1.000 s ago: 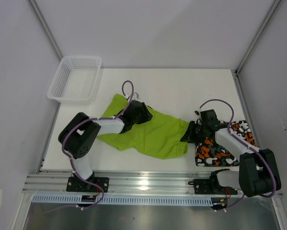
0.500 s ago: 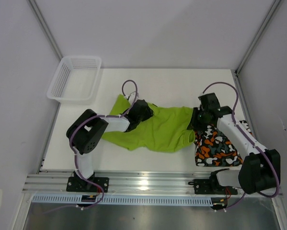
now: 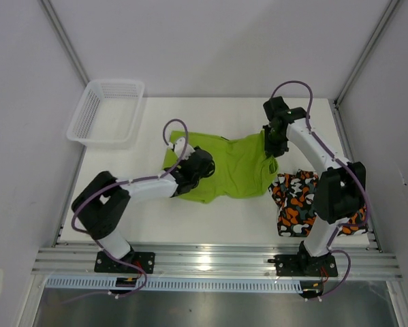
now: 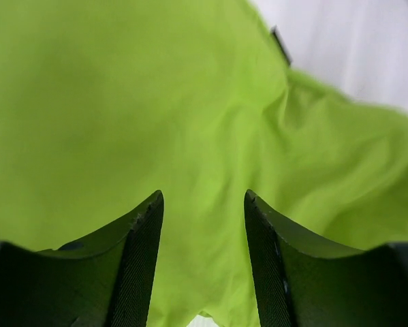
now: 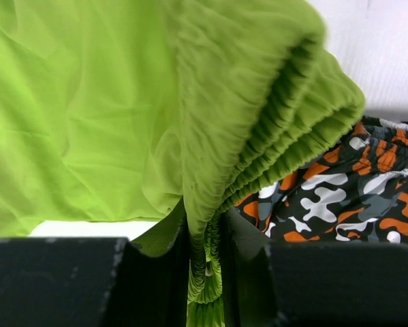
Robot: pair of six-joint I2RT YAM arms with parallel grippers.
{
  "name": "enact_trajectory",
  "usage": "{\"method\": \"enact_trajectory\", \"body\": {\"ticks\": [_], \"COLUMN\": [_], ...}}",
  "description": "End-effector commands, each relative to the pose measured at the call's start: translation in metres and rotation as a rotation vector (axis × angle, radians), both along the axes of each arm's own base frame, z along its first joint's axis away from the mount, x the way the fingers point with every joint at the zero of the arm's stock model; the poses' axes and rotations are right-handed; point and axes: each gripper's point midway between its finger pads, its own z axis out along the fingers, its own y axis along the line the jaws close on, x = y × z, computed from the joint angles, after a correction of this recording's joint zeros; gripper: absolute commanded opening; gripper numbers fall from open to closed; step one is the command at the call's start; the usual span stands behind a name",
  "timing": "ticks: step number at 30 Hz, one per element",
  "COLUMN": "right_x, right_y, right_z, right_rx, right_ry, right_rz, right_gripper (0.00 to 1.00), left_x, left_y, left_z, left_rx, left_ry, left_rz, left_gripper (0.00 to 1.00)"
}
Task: Fold and stack the shorts
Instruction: Fold the shorts
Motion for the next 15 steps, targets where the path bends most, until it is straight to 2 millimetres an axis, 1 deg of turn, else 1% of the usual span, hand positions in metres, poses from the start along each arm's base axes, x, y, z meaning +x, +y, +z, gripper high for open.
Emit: {"method": "enact_trajectory", "body": {"ticks": [1,2,3,4,5,6,7,8,9,10,12,13,15], "right_x": [-0.004,-0.003,-0.002,-0.001,-0.005,0.001,0.001,0.001,0.003,0.003,0.001,0.002,0.0], "right_y": [0.008,0.013,0.013,0.014,0.016,0.019,0.022,0.025,0.03,0.032,0.033,0.03,0.028], "right_z": [0.008,0.014,0.016,0.012,0.013,0.023,0.021,0.023,0.028,0.029,0.029,0.029,0.029], "right_rx": [-0.06,-0.071,-0.088,-0.111,-0.128,-0.131,-0.135,-0.136,-0.132,-0.133,-0.149,-0.16,-0.173], "right_ry": [0.032,0.027,0.032,0.049,0.07,0.047,0.057,0.058,0.045,0.042,0.048,0.047,0.053], "right_rz": [0.066,0.077,0.08,0.083,0.093,0.095,0.103,0.109,0.121,0.125,0.134,0.132,0.145], "right_gripper": [0.0,0.0,0.0,0.0,0.0,0.0,0.0,0.0,0.0,0.0,0.0,0.0,0.0], "left_x": [0.01,0.001,-0.005,-0.001,-0.007,-0.01,-0.013,-0.018,-0.019,-0.022,-0.029,-0.028,-0.026], "left_y": [0.062,0.073,0.088,0.108,0.121,0.141,0.152,0.162,0.168,0.183,0.199,0.208,0.215], "left_z": [0.043,0.033,0.024,0.037,0.027,0.019,0.02,0.013,0.01,0.003,-0.006,-0.009,-0.015], "left_rx": [0.033,0.049,0.061,0.036,0.061,0.061,0.07,0.082,0.084,0.092,0.108,0.099,0.084], "left_ry": [-0.051,-0.027,-0.011,-0.038,-0.017,0.011,0.014,0.031,0.041,0.061,0.084,0.091,0.103], "left_rz": [0.092,0.061,0.059,0.091,0.087,0.111,0.119,0.127,0.133,0.162,0.177,0.181,0.174], "left_gripper": [0.54,0.54,0.54,0.55,0.55,0.55,0.55,0.55,0.55,0.55,0.55,0.55,0.55]}}
